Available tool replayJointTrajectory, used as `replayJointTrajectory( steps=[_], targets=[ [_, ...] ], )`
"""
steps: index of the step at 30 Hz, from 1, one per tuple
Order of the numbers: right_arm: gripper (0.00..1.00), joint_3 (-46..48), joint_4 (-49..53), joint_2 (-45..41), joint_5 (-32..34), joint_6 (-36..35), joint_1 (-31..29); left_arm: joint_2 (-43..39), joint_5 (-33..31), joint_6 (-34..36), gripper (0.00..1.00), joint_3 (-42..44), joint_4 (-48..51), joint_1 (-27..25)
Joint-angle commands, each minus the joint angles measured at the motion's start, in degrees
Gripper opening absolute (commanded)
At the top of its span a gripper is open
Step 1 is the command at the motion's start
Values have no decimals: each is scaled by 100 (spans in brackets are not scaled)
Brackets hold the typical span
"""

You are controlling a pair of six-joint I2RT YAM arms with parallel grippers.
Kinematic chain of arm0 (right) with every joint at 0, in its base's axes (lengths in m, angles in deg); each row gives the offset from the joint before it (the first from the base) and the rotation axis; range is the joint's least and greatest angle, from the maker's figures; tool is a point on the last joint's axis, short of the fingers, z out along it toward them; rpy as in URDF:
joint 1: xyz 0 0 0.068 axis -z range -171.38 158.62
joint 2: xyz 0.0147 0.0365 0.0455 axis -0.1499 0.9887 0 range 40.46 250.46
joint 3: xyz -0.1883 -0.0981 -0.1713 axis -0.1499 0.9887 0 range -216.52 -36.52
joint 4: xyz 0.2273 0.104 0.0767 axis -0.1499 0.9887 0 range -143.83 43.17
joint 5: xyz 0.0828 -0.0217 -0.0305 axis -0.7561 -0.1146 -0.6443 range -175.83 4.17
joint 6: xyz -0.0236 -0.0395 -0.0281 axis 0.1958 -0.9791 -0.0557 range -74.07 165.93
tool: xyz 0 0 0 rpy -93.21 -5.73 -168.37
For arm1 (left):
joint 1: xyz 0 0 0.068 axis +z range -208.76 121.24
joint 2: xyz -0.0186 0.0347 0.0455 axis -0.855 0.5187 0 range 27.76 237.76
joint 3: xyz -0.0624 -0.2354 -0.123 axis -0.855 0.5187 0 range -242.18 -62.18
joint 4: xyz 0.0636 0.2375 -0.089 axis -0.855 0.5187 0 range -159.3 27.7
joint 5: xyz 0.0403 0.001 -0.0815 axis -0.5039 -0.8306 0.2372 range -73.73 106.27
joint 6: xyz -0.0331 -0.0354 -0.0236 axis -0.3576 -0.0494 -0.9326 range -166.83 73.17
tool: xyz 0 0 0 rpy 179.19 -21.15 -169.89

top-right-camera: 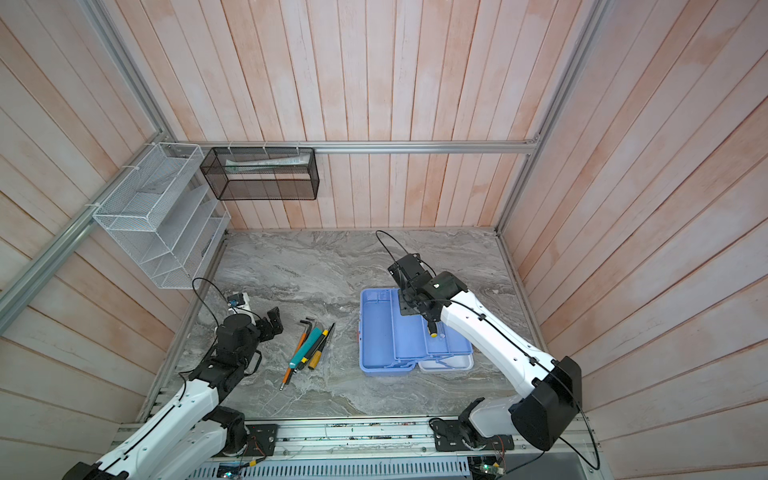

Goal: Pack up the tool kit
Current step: 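Open the right gripper to drop the screwdriver into the box compartment, then move the right gripper to the tools and grasp the clear-handled flat screwdriver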

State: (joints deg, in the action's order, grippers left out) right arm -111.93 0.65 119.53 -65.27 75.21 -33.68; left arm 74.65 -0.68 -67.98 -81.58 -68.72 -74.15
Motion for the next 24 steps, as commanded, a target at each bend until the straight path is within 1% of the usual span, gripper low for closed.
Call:
replayJointTrajectory(
  steps=[1,4,5,7,10,16,24],
  targets=[
    [36,22,-665,257,-383,636,-621,-62,16,57,100,-126,-52,23],
    [37,210,-1814,672,-872,1031,-1308,-50,8,50,100,-126,-47,26],
    [38,220,-2051,827,-907,1135,-1502,-56,14,48,100,-133,-47,28],
    [39,163,-2412,1272,-1004,1340,-1824,-55,14,45,100,-131,-46,28],
    [40,22,-2684,1892,-1265,1530,-2103,-46,13,45,100,-134,-41,28],
    [41,-185,-2767,2799,-1517,1795,-2412,-57,14,46,100,-126,-42,28],
    [43,-283,-2958,3275,-1537,1961,-2511,-84,13,47,100,-117,-45,28]
  ],
)
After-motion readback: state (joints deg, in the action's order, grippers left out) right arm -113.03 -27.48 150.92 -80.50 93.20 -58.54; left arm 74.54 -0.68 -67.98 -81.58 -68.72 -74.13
